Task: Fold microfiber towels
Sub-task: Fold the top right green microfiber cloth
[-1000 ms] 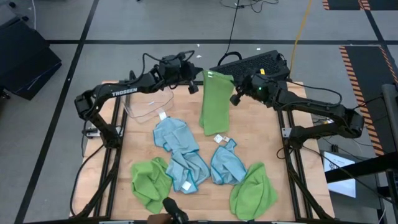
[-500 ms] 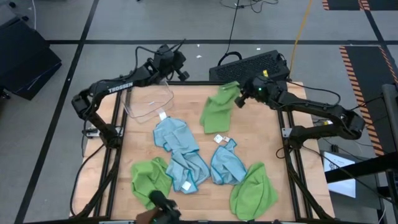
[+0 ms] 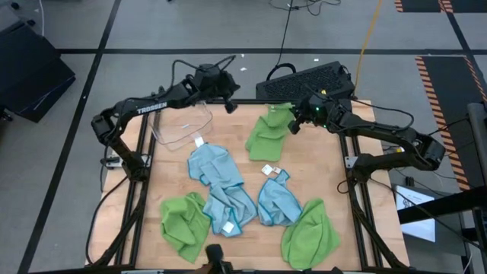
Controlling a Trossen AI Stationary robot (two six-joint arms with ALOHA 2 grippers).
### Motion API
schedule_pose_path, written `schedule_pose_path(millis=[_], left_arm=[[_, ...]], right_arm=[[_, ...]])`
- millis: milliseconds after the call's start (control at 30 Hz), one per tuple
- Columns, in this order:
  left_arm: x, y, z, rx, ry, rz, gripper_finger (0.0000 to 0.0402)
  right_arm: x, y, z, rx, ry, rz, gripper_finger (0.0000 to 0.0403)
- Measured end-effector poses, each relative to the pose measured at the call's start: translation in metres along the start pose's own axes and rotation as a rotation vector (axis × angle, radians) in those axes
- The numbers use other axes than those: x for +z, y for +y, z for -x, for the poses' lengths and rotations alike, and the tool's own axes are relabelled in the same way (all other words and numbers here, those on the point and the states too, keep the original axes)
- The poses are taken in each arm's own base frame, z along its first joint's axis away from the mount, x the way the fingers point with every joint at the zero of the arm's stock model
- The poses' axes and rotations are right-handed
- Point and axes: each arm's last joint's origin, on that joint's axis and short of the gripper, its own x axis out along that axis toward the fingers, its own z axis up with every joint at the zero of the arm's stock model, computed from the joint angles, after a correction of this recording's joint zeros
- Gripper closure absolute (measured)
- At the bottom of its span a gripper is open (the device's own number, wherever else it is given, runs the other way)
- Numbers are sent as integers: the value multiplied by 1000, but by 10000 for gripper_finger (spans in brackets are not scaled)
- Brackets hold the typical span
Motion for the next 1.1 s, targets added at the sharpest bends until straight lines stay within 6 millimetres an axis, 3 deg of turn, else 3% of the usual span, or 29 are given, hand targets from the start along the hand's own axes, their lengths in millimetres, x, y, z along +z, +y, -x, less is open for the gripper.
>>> schedule_pose_path(millis=[333, 500, 700, 833, 1100], left_arm=[[-19, -33, -48, -154, -45, -56, 188], [-25, -37, -75, -248, -64, -74, 129], [-20, -40, -104, -311, 14, -152, 130], [-11, -39, -106, -409, -20, -178, 140], [-21, -28, -108, -425, 23, -177, 163]], right_arm=[[2, 4, 0, 41, -19, 60, 403], [5, 5, 1, 50, -55, 104, 403], [10, 10, 1, 113, -114, 211, 403], [10, 10, 1, 118, -121, 242, 403], [14, 13, 2, 118, -165, 316, 403]])
